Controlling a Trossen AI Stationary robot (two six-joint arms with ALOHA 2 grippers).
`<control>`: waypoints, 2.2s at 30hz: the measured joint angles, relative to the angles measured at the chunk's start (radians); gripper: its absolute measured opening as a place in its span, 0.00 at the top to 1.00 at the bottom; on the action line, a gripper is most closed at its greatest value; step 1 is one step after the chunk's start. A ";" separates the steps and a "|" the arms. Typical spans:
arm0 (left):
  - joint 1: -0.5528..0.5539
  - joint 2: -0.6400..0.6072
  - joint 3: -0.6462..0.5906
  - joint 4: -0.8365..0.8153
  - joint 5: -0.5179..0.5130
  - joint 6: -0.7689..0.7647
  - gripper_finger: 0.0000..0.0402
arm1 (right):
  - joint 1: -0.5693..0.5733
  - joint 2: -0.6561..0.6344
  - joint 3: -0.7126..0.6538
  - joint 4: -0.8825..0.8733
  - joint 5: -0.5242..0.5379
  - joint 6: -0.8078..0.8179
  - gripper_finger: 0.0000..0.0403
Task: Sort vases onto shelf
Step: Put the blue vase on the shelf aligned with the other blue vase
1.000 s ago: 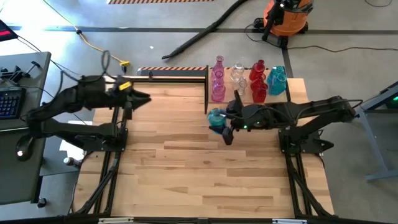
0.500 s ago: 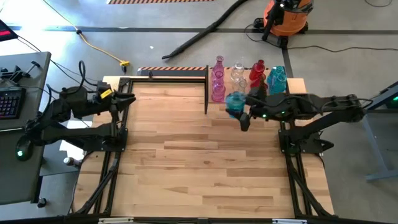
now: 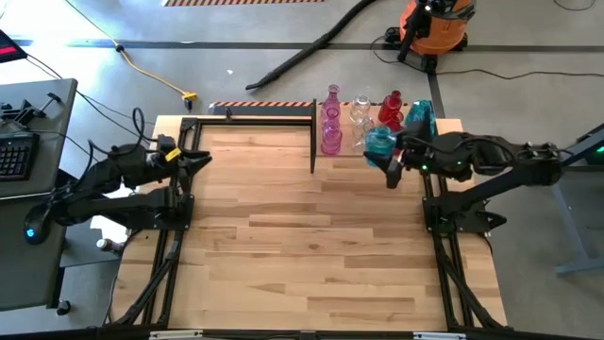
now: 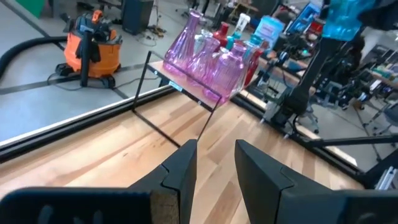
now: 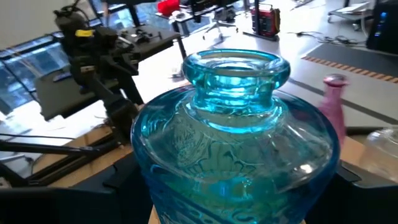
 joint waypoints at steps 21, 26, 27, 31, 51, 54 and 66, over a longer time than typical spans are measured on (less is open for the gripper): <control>0.000 -0.115 -0.226 0.144 0.017 0.055 0.75 | 0.003 -0.112 0.000 -0.199 0.057 0.076 0.30; 0.000 -0.124 -0.271 0.180 0.017 0.081 0.75 | 0.003 -0.136 0.000 -0.222 0.063 0.089 0.30; 0.000 -0.126 -0.276 0.186 0.017 0.091 0.75 | 0.003 -0.141 0.000 -0.227 0.063 0.089 0.30; 0.000 -0.132 -0.307 0.242 0.017 0.125 0.75 | 0.003 -0.166 0.000 -0.247 0.063 0.090 0.30; 0.000 -0.136 -0.494 0.434 -0.014 0.095 0.75 | 0.003 -0.359 0.000 -0.337 0.066 0.024 0.30; 0.000 -0.136 -0.499 0.429 -0.026 0.085 0.75 | 0.003 -0.390 -0.001 -0.350 0.065 0.013 0.30; 0.000 -0.136 -0.499 0.371 -0.074 0.067 0.75 | 0.003 -0.466 -0.001 -0.444 0.098 0.010 0.30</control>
